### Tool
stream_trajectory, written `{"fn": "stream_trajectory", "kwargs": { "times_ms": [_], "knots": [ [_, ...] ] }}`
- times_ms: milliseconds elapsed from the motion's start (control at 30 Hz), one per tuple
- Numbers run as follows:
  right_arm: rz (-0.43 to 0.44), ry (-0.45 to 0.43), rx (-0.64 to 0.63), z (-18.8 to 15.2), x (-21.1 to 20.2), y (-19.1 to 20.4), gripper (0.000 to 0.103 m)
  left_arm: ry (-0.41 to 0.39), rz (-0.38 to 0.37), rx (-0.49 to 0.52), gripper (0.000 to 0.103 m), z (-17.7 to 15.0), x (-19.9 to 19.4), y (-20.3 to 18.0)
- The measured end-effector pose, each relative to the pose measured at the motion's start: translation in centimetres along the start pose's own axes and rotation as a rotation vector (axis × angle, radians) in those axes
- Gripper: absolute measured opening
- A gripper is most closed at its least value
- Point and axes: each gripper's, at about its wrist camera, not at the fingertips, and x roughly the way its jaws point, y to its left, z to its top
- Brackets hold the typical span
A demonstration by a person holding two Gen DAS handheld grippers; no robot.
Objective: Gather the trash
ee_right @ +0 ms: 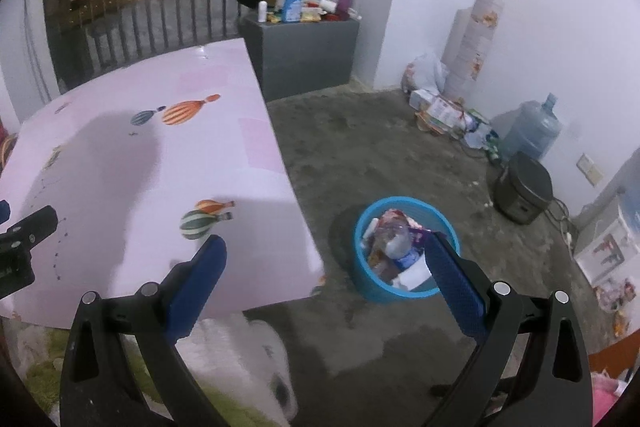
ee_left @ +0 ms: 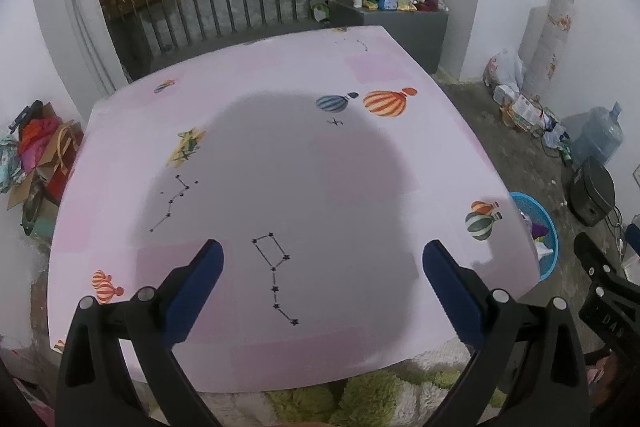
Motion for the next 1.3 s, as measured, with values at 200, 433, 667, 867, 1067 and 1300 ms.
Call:
{"fn": "stream_trajectory", "kwargs": {
  "times_ms": [200, 433, 667, 867, 1067, 1300],
  "knots": [
    [-0.005, 0.012, 0.002, -0.1, 0.6, -0.3, 0.095, 0.001, -0.004, -0.018, 0.098, 0.4, 0.4, -0.2],
    [-0.006, 0.026, -0.001, 0.0, 1.1, -0.1, 0.095, 0.014, -0.007, -0.026, 0.098, 0.6, 0.7, -0.2],
    [-0.011, 0.020, 0.002, -0.1, 0.9, 0.0, 0.095, 0.018, -0.025, -0.024, 0.098, 0.7, 1.0, -0.4],
    [-0.023, 0.013, 0.006, 0.0, 0.7, -0.2, 0.095, 0.023, -0.038, -0.019, 0.098, 0.9, 0.9, -0.6],
    [-0.036, 0.006, 0.003, 0.1, 0.2, -0.4, 0.095, -0.001, -0.062, -0.016, 0.098, 1.1, 0.5, -0.9],
    [-0.055, 0.003, 0.004, 0.2, -0.1, -0.9, 0.095, -0.012, -0.073, -0.008, 0.098, 1.4, 0.2, -1.2]
  ]
}}
